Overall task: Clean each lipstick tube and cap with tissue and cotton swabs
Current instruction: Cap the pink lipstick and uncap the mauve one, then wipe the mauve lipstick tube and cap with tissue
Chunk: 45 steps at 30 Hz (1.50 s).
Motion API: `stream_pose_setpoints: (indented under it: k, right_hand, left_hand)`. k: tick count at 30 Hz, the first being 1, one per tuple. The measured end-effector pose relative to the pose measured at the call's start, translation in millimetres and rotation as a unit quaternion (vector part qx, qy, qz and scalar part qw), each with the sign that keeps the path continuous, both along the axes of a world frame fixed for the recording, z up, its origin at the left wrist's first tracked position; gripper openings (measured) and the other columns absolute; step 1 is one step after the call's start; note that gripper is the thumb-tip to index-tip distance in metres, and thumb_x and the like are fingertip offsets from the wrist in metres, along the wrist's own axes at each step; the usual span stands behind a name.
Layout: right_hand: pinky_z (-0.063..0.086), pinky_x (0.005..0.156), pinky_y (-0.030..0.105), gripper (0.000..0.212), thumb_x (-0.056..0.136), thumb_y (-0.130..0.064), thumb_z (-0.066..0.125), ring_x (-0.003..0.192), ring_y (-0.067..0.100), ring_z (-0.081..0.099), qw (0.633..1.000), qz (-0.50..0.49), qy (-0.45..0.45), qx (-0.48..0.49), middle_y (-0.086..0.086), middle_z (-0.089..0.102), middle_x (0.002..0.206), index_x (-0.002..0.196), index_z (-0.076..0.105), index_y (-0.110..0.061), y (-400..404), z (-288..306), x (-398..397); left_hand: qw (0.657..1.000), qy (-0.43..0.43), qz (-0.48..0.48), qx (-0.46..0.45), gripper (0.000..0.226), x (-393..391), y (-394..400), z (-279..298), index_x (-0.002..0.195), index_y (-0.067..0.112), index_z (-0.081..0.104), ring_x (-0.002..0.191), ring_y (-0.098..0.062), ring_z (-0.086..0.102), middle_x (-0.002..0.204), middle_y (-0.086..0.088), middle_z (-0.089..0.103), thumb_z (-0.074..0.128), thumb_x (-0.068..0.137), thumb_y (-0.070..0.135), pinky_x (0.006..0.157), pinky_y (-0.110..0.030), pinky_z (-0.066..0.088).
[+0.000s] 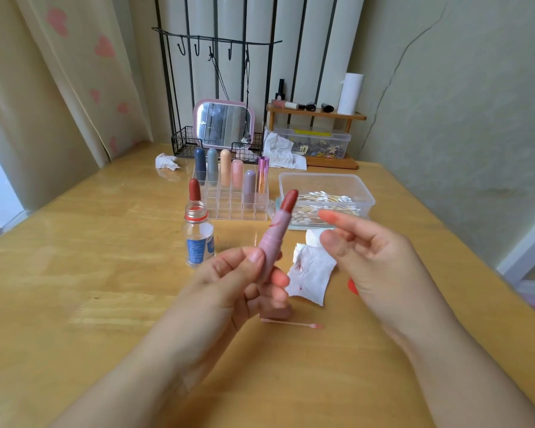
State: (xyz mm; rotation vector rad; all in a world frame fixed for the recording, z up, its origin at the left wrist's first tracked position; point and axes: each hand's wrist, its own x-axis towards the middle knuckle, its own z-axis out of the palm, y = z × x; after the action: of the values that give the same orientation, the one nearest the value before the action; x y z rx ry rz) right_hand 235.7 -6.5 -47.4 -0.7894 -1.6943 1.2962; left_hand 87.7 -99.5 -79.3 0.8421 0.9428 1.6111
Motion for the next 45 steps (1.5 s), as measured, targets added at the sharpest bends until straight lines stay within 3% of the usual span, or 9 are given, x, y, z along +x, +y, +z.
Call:
stream_pose_setpoints:
  k: [3, 7, 15, 24, 29, 32, 35, 39, 45]
  right_hand:
    - [0.050, 0.068, 0.024, 0.019, 0.085, -0.016, 0.068, 0.057, 0.006, 0.047, 0.960, -0.120, -0.208, 0.145, -0.014, 0.051, 0.069, 0.103, 0.070, -0.021, 28.4, -21.4, 11.3]
    - [0.030, 0.083, 0.013, 0.036, 0.090, -0.010, 0.059, 0.103, 0.018, 0.051, 0.877, -0.093, -0.351, 0.314, -0.002, 0.053, 0.110, 0.125, 0.061, -0.018, 43.1, -47.3, 4.4]
    - [0.023, 0.092, 0.028, 0.034, 0.100, -0.032, 0.039, 0.120, 0.017, 0.035, 0.785, -0.133, -0.502, 0.337, -0.006, 0.044, 0.125, 0.133, 0.040, -0.029, 48.0, -57.2, -15.5]
    - [0.035, 0.074, 0.035, 0.005, 0.080, -0.018, 0.066, 0.088, 0.028, 0.055, 0.827, -0.147, -0.376, 0.391, 0.002, 0.057, 0.086, 0.081, 0.063, -0.014, 49.3, -57.0, -11.5]
    - [0.035, 0.068, 0.009, 0.007, 0.073, -0.013, 0.064, 0.073, 0.006, 0.048, 0.893, -0.163, -0.179, 0.379, -0.006, 0.059, 0.075, 0.069, 0.059, -0.015, 30.4, -34.9, -5.2]
    - [0.040, 0.070, 0.005, 0.021, 0.080, -0.010, 0.064, 0.082, -0.004, 0.056, 0.953, -0.127, -0.121, 0.249, -0.021, 0.066, 0.083, 0.066, 0.051, -0.016, 10.3, -27.0, -6.5]
    - [0.051, 0.054, 0.023, 0.024, 0.081, -0.013, 0.059, 0.089, -0.004, 0.062, 0.997, -0.019, -0.061, 0.051, -0.017, 0.070, 0.096, 0.063, 0.044, -0.020, 1.2, -25.8, -10.4]
    - [0.038, 0.055, 0.028, 0.020, 0.065, -0.014, 0.056, 0.063, 0.016, 0.046, 0.994, 0.055, 0.041, -0.080, -0.008, 0.053, 0.062, 0.053, 0.043, -0.023, 0.3, -23.0, -12.5]
    - [0.048, 0.063, 0.030, 0.029, 0.064, -0.001, 0.070, 0.074, 0.020, 0.055, 0.982, 0.108, 0.076, -0.133, 0.003, 0.057, 0.075, 0.078, 0.052, -0.021, 6.8, -14.8, -2.7]
  left_hand:
    - [0.998, 0.024, 0.045, -0.022, 0.025, -7.1, 1.2, 0.8, 0.097, 0.001, 0.055, 0.063, -0.019, 0.059, 0.076, -0.014, 0.064, 0.063, 0.085, 0.021, 0.063, -0.029, 0.055]
    - [0.998, 0.030, 0.052, -0.034, 0.023, -10.0, 4.0, -3.1, 0.100, 0.002, 0.051, 0.067, -0.021, 0.061, 0.080, -0.015, 0.066, 0.051, 0.087, 0.020, 0.061, -0.026, 0.054]
    - [0.996, 0.038, 0.060, -0.047, 0.022, -6.5, 7.2, -6.8, 0.104, 0.001, 0.057, 0.063, -0.017, 0.054, 0.074, -0.009, 0.057, 0.044, 0.093, 0.016, 0.058, -0.024, 0.052]
    - [0.992, 0.086, 0.068, -0.062, 0.025, -5.0, 6.3, -6.6, 0.107, 0.004, 0.059, 0.065, -0.030, 0.068, 0.086, -0.012, 0.065, 0.047, 0.093, 0.021, 0.056, -0.024, 0.045]
    - [0.995, 0.063, 0.056, -0.044, 0.037, -4.2, 3.1, 0.4, 0.112, 0.005, 0.057, 0.070, -0.044, 0.067, 0.068, -0.023, 0.061, 0.053, 0.084, 0.029, 0.055, -0.025, 0.047]
    - [0.997, 0.057, 0.036, -0.033, 0.038, -0.9, 0.9, 2.4, 0.111, 0.006, 0.058, 0.079, -0.048, 0.064, 0.067, -0.024, 0.063, 0.067, 0.082, 0.029, 0.060, -0.027, 0.053]
    - [1.000, 0.006, 0.018, -0.019, 0.033, 0.9, 0.5, 3.9, 0.107, 0.001, 0.058, 0.076, -0.033, 0.068, 0.083, -0.024, 0.067, 0.067, 0.081, 0.020, 0.062, -0.030, 0.057]
    - [0.999, -0.031, 0.011, -0.008, 0.034, -2.6, 0.7, 5.6, 0.102, -0.004, 0.059, 0.077, -0.026, 0.069, 0.080, -0.019, 0.068, 0.052, 0.079, 0.020, 0.065, -0.028, 0.058]
    - [0.999, -0.023, 0.037, -0.002, 0.034, -6.2, 1.2, 3.5, 0.099, -0.006, 0.062, 0.080, -0.022, 0.070, 0.086, -0.016, 0.069, 0.055, 0.078, 0.020, 0.071, -0.025, 0.058]
